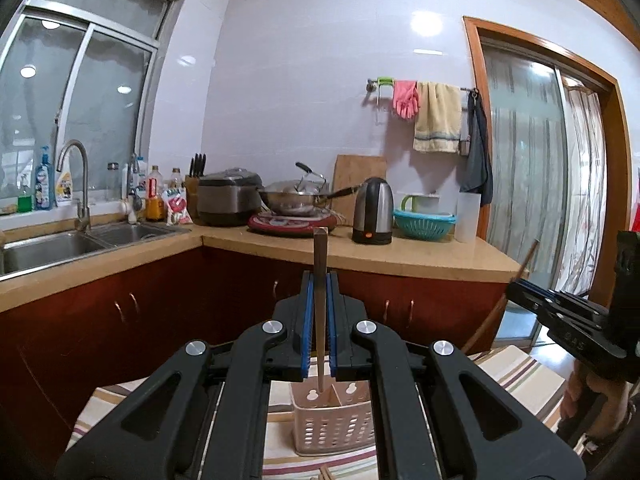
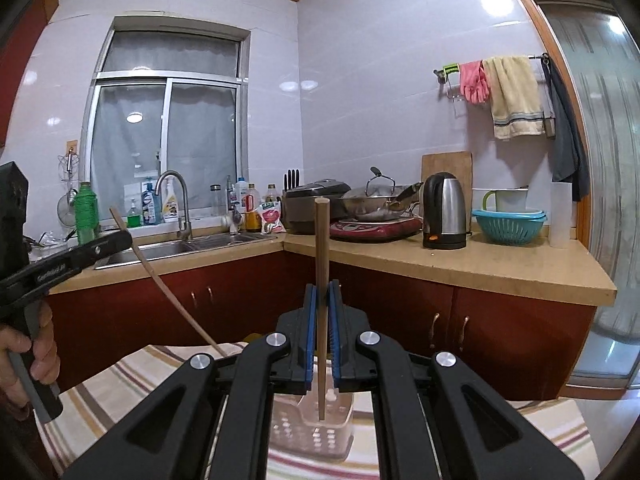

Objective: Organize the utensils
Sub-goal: 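Lower the chopstick into the pink caddy and open the right tool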

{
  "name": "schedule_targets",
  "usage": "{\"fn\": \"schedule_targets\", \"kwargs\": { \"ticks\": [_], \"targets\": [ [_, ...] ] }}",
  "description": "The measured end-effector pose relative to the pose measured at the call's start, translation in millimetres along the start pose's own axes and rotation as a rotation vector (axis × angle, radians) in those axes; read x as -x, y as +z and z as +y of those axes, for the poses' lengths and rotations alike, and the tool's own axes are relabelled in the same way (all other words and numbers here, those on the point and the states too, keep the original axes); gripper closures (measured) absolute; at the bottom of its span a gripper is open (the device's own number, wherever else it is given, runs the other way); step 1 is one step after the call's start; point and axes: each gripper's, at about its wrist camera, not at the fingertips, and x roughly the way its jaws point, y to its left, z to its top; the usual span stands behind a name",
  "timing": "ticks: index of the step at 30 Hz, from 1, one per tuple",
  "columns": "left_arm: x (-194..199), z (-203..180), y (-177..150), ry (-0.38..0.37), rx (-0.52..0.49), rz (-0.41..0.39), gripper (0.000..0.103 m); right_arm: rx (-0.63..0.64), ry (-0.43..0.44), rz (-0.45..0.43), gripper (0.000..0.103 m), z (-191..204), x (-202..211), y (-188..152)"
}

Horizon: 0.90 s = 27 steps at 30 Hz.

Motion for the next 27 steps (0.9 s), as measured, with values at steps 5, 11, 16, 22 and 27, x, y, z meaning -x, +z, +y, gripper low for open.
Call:
{"fn": "schedule_targets", "kwargs": {
  "ticks": [5,11,16,22,27],
  "targets": [
    [-28,2,-16,0.001,-0.003,0.064,0.096,-0.018,0.002,0.053,0.096,-8,-37,-9],
    [-58,13,-41,0.011,0.029,0.149,0.096,-0.058,0.022,0.147,0.096,-15,-67,-31],
    [-80,20,-62,0.015,0.038,0.225,0.096,-0.08,0.025,0.204,0.096,-18,-84,-49],
    [-90,30,-75,0.033,0.075,0.261,0.071,-0.093,-0.003,0.231,0.084,-28,-93,-57],
    [-84,31,-78,0.047,0.075,0.254,0.048,-0.086,-0.045,0.205,0.05,-33,-87,-53]
  ]
}}
